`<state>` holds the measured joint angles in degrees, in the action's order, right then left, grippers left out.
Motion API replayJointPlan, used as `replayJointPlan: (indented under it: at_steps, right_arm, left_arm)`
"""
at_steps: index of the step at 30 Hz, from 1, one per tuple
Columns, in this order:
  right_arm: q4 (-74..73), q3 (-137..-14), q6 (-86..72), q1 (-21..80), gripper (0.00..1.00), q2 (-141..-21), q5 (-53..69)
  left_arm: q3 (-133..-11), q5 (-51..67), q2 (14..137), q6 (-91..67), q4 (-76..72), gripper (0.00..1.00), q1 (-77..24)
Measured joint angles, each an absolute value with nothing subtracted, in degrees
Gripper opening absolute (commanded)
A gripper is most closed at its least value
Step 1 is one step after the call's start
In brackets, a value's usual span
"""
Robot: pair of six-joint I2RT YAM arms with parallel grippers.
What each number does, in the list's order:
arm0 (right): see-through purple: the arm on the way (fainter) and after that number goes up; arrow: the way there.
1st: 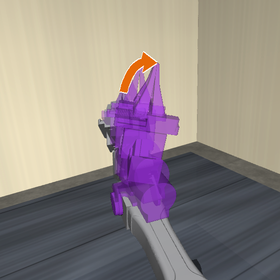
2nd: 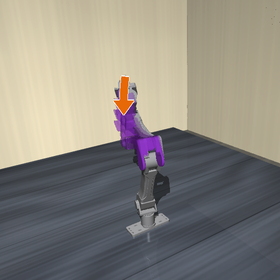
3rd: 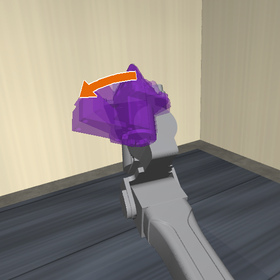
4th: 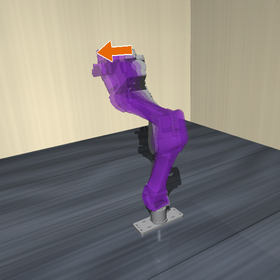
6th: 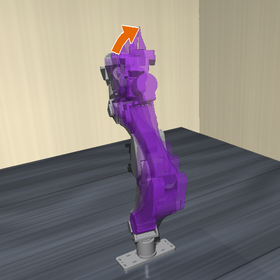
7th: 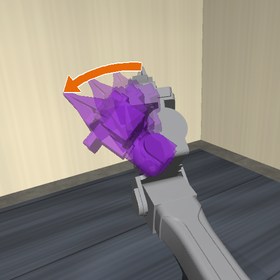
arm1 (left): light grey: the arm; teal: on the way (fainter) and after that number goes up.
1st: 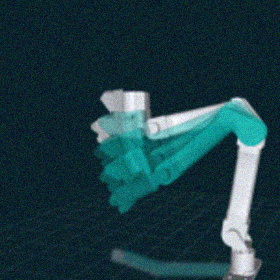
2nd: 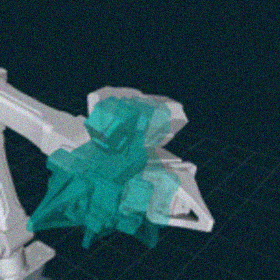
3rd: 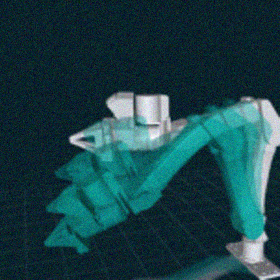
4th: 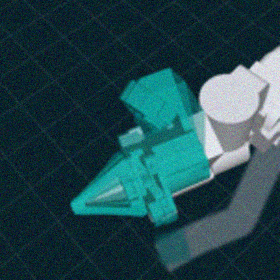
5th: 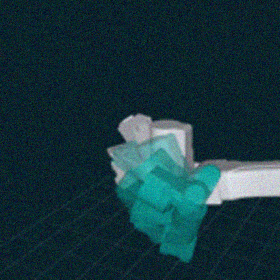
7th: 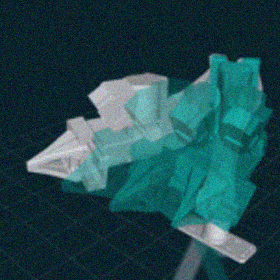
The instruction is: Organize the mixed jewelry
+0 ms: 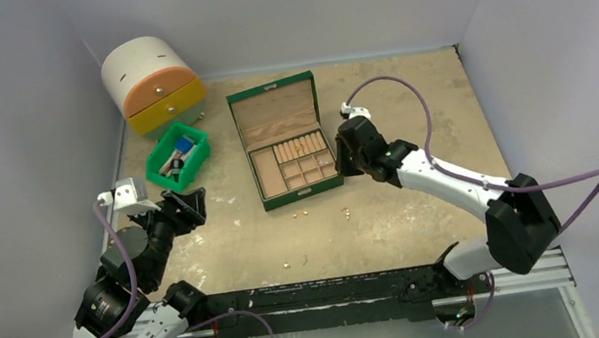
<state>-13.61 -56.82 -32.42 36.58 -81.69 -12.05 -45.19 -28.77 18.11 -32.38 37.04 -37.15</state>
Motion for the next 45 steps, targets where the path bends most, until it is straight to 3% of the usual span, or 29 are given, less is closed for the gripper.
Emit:
replayJointPlan:
  at_steps: [13, 28, 33, 42, 45]
  right_arm:
    - [-13.21, -42.33, -37.8, 38.72, 0.33, -76.55, -7.29]
    - [-11.16, -42.48, -40.58, 45.41, 0.37, -85.34, -10.63]
    - [-11.2, -42.48, -40.95, 45.52, 0.29, -85.47, -11.73]
    - [-11.27, -42.5, -40.97, 45.78, 0.02, -85.84, -13.85]
    - [-11.25, -42.54, -40.99, 45.89, 0.0, -85.86, -14.17]
  left_arm:
    - [-45.19, -28.77, 18.11, -32.38, 37.04, 0.66, -37.15]
    - [-45.19, -28.77, 18.11, -32.38, 37.04, 0.66, -37.15]
    - [-45.19, -28.75, 18.11, -32.36, 37.04, 0.66, -37.15]
    - [-45.19, -28.75, 18.15, -32.36, 37.01, 0.66, -37.15]
    - [-45.19, -28.75, 18.15, -32.36, 37.04, 0.66, -37.15]
